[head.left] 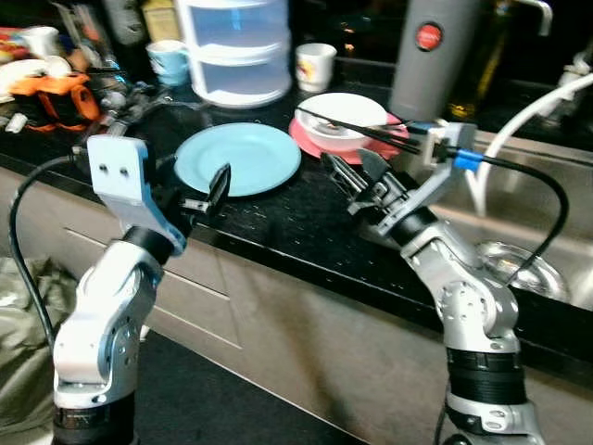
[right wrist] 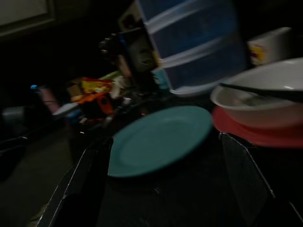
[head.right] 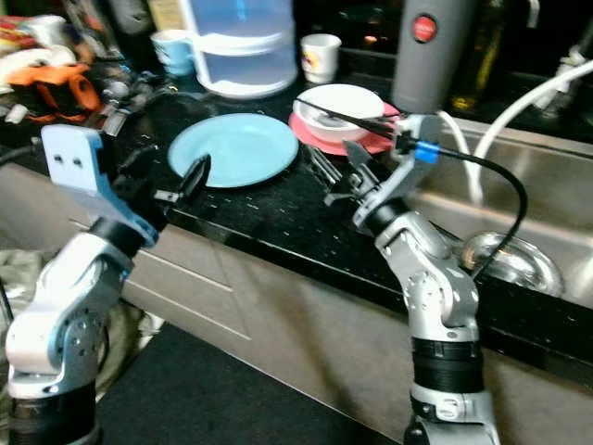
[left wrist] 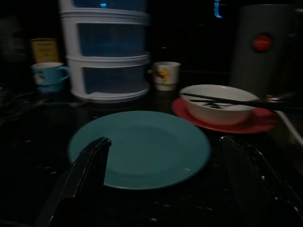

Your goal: Kitchen organization

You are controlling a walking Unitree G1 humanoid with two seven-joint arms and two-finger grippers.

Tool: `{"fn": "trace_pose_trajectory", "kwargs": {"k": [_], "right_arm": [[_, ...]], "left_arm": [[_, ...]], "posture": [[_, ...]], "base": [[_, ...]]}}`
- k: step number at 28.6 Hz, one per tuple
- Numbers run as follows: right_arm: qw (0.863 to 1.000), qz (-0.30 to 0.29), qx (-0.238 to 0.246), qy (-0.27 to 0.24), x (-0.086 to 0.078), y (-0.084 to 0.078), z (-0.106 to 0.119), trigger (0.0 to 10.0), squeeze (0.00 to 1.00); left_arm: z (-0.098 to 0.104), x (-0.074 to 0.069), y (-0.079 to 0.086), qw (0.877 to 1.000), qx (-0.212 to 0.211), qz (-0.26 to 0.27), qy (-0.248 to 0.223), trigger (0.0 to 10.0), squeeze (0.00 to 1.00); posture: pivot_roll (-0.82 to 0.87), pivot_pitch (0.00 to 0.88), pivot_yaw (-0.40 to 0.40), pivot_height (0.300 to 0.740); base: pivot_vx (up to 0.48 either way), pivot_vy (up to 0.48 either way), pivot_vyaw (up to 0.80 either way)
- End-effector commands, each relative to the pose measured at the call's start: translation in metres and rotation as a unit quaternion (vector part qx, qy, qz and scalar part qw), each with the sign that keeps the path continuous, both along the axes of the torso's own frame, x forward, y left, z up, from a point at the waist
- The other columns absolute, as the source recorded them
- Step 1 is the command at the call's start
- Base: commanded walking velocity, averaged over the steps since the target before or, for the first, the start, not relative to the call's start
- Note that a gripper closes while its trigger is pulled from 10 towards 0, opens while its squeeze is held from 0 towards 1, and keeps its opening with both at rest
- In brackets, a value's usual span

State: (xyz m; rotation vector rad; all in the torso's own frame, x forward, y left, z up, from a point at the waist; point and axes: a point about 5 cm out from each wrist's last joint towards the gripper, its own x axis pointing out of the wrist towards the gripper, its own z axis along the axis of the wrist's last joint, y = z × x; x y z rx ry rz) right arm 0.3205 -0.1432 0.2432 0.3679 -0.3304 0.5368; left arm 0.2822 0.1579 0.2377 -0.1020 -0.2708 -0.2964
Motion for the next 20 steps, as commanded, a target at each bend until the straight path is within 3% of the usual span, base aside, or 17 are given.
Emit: {"fn": "trace_pose_trajectory", "kwargs": {"k": [1, 5, 10, 20], "right_arm": [[1.0, -0.018, 0.003, 0.0, 0.0, -0.006, -0.003, 10.0, 0.0], [0.999, -0.046, -0.004, 0.019, -0.009, -0.019, -0.017, 10.0, 0.0], [0.998, -0.056, -0.007, 0.027, -0.014, -0.025, -0.023, 10.0, 0.0], [0.996, -0.077, -0.018, 0.027, -0.024, -0.033, -0.025, 10.0, 0.0]], "left_arm": [[-0.007, 0.0, 0.0, 1.0, 0.006, -0.003, 0.011, 10.0, 0.0], [-0.025, -0.009, 0.009, 0.999, 0.016, 0.012, 0.035, 10.0, 0.0], [-0.031, -0.013, 0.01, 0.999, 0.021, 0.012, 0.047, 10.0, 0.0], [-0.017, -0.008, 0.015, 0.999, 0.043, 0.011, 0.024, 10.0, 0.0]], "posture": [[0.03, 0.0, 0.042, 0.74], [-0.02, 0.0, 0.06, 0.74], [-0.03, 0.0, 0.07, 0.74], [-0.03, 0.0, 0.101, 0.74]], "base": [[0.0, 0.0, 0.0], [0.0, 0.0, 0.0], [0.0, 0.0, 0.0], [0.0, 0.0, 0.0]]}}
